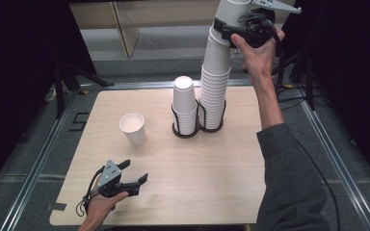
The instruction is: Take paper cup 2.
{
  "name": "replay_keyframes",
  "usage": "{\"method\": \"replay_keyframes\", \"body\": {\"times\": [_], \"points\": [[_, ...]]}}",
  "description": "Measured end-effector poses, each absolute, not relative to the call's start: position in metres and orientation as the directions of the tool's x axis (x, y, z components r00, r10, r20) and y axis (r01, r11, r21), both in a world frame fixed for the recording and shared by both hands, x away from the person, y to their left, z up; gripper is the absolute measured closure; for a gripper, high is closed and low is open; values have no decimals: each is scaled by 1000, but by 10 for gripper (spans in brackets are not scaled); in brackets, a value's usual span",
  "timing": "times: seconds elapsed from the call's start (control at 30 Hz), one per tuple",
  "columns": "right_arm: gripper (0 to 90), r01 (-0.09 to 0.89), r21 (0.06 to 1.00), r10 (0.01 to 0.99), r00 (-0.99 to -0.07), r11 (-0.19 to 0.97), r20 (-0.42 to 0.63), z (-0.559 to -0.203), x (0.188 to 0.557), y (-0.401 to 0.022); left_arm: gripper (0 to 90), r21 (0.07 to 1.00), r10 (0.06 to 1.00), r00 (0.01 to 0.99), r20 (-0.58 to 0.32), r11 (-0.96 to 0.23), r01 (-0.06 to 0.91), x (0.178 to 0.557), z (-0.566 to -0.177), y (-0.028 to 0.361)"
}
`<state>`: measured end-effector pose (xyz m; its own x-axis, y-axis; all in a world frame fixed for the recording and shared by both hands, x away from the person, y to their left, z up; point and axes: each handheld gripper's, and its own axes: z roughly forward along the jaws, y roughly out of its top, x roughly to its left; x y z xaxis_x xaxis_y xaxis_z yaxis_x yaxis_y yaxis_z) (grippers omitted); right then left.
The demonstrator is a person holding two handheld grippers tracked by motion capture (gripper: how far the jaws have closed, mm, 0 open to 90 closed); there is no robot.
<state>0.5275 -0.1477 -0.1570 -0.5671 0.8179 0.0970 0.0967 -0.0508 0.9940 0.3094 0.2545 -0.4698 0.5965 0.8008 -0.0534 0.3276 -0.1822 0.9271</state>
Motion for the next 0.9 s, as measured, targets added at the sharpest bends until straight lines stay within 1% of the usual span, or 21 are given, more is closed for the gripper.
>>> {"method": "replay_keyframes", "body": {"times": [0.17, 0.27, 0.3, 0.33, 0.47, 0.53, 0.57, 0.7, 0.9], "points": [[172, 89, 995, 809, -580, -47, 90, -159, 512, -159, 144, 922, 806, 590, -47, -193, 337, 309, -469, 254], [172, 69, 997, 809, -584, -29, 63, -165, 498, -167, 144, 924, 800, 597, -55, -185, 333, 310, -470, 254], [172, 86, 996, 807, -586, -38, 81, -167, 493, -169, 144, 924, 804, 593, -54, -184, 334, 310, -470, 254], [172, 75, 997, 808, -585, -28, 66, -169, 490, -172, 145, 924, 804, 592, -55, -183, 334, 310, -471, 254], [173, 71, 997, 807, -586, -40, 74, -174, 476, -184, 144, 922, 803, 594, -47, -193, 334, 310, -470, 254], [173, 66, 998, 807, -587, -25, 59, -177, 471, -191, 145, 925, 801, 596, -52, -186, 331, 310, -471, 253], [173, 73, 997, 804, -591, -31, 68, -180, 466, -193, 144, 925, 802, 595, -52, -186, 332, 310, -471, 253], [174, 74, 997, 800, -598, 1, 44, -193, 452, -197, 144, 924, 801, 596, -47, -193, 332, 310, -471, 253], [175, 107, 994, 775, -628, -4, 71, -218, 429, -197, 144, 924, 801, 597, -50, -190, 331, 310, -471, 252]]}}
